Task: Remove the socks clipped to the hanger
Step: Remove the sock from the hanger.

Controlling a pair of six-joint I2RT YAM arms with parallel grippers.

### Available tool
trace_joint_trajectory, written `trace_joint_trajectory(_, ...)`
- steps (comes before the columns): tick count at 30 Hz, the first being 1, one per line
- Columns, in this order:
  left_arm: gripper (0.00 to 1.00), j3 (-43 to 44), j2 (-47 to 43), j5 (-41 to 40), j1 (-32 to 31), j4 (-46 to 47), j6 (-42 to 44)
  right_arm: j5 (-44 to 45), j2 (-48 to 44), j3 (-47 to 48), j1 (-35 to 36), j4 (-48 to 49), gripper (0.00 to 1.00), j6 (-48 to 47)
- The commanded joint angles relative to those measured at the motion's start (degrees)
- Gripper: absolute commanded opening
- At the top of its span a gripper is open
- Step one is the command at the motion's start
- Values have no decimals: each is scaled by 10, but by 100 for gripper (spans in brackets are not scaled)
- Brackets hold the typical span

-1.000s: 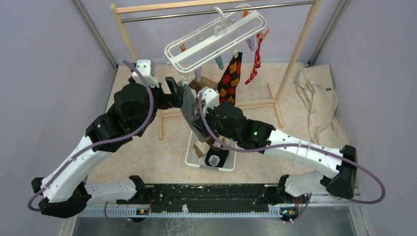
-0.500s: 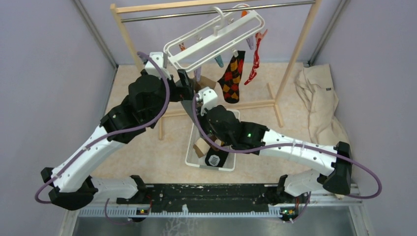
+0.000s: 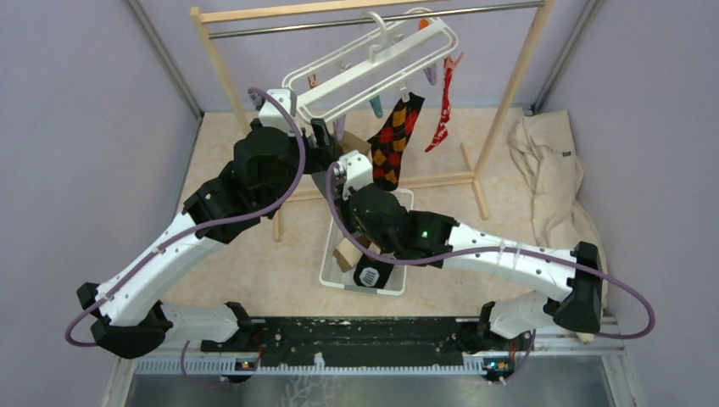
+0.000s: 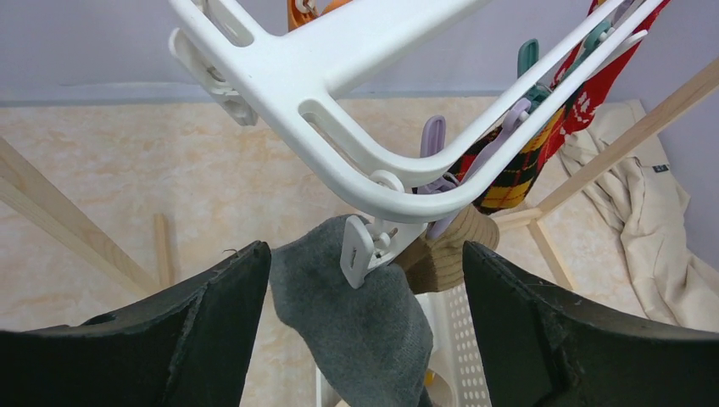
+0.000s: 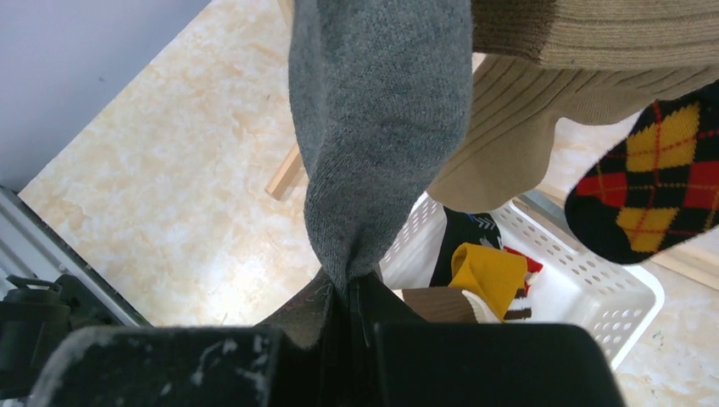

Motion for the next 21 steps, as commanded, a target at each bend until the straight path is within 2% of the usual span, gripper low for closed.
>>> trace_joint_trajectory(1,87,16,-5,-11,-2,18,-5,15,5,34,10,7,0,11)
trace_joint_trajectory(8,74,20,3,-9,-2,20,-4,15,7,34,10,6,0,14)
trace_joint_trajectory(14,70,23,8,-12,-2,25,-5,15,8,36,12,4,0,16)
trace_joint_trajectory(21,71,34,20,-14,-2,29,-4,18,11,36,13,4,0,17)
